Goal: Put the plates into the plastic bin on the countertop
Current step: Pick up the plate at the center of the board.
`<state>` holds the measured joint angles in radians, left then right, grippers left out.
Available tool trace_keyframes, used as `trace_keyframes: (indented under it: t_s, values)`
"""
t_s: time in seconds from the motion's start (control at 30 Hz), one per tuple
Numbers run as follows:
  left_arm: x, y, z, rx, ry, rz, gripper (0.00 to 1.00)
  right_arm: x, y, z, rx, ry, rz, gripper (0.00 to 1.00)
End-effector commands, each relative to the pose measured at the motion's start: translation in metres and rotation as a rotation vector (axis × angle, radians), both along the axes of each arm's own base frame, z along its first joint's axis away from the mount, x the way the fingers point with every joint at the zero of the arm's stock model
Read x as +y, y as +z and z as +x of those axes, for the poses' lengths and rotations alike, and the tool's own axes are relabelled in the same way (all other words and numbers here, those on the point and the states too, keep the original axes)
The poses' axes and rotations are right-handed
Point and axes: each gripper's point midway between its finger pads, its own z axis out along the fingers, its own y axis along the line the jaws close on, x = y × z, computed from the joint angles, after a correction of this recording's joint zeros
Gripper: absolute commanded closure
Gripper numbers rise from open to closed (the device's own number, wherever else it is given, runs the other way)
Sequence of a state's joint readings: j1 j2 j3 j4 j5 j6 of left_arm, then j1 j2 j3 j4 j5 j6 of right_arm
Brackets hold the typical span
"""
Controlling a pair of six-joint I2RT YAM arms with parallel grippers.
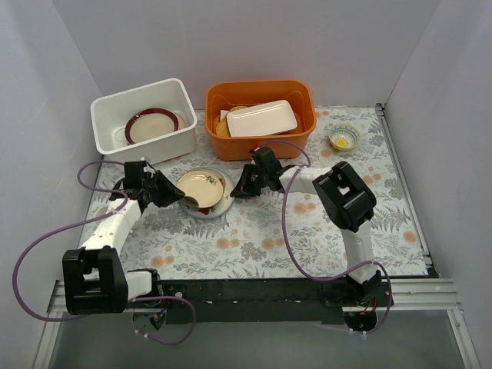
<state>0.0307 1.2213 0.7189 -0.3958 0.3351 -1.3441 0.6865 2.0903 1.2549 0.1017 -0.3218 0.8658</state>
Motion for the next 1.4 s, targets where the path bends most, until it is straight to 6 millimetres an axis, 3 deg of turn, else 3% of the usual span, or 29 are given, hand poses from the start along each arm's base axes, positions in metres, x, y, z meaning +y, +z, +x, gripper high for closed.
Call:
trace_keyframes:
  t_s: [0.0, 0.2, 0.4, 0.63, 0.7, 1.07, 1.37]
  values:
    - [-0.004, 0.002, -0.008, -0.024, -0.016, -0.022, 0.94, -0.057, -0.074, -0.034, 0.067, 0.017, -0.325, 0.97]
    - [-0.006, -0.017, -0.023, 0.010, -0.016, -0.035, 0.94, -0.080, -0.078, -0.045, 0.045, 0.038, -0.405, 0.99]
    - [-0.005, -0.023, -0.027, 0.019, -0.011, -0.032, 0.93, -0.097, -0.074, -0.048, 0.014, 0.071, -0.474, 0.99]
    - [-0.006, -0.015, -0.023, -0.002, -0.009, -0.037, 0.91, -0.116, -0.061, -0.046, -0.025, 0.095, -0.544, 0.99]
    - [-0.005, -0.013, -0.022, -0.005, -0.006, -0.036, 0.91, -0.128, -0.060, -0.039, -0.052, 0.081, -0.588, 0.99]
    - [-0.005, -0.015, -0.022, 0.002, -0.009, -0.031, 0.90, -0.186, -0.071, -0.048, -0.005, 0.068, -0.661, 0.99]
    - [-0.004, -0.017, -0.021, 0.006, -0.004, -0.030, 0.90, -0.223, -0.065, -0.042, 0.006, 0.036, -0.686, 0.99]
